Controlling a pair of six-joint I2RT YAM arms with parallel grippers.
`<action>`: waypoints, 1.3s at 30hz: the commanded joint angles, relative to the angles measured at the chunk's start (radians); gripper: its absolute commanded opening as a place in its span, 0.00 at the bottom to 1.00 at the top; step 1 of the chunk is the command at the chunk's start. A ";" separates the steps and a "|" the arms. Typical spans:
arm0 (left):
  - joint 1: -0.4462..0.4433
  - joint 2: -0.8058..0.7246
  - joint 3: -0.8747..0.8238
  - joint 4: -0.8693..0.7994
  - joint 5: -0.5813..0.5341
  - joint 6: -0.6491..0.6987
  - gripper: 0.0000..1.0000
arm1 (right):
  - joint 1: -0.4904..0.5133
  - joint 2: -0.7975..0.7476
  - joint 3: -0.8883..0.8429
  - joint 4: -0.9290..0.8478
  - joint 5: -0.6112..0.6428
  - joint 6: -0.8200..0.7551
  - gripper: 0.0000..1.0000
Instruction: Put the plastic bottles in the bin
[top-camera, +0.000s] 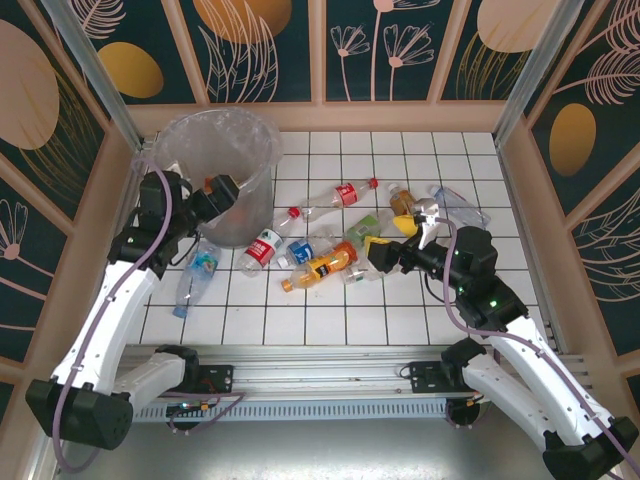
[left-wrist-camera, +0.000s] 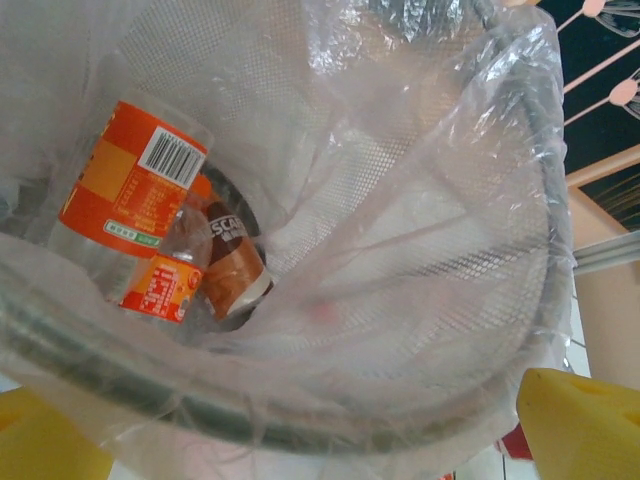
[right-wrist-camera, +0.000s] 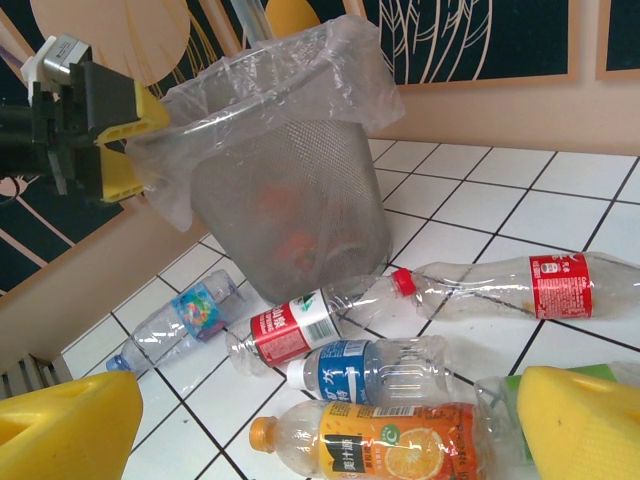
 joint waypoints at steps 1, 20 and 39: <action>0.004 0.030 0.017 0.107 0.020 0.000 0.99 | -0.007 -0.003 0.028 0.016 -0.015 -0.016 0.97; 0.004 0.157 0.049 0.318 0.060 0.175 0.99 | -0.008 0.002 0.038 -0.010 -0.019 -0.028 0.97; -0.120 -0.067 -0.143 0.043 0.213 0.375 0.93 | -0.010 0.022 0.035 0.008 -0.057 -0.037 0.97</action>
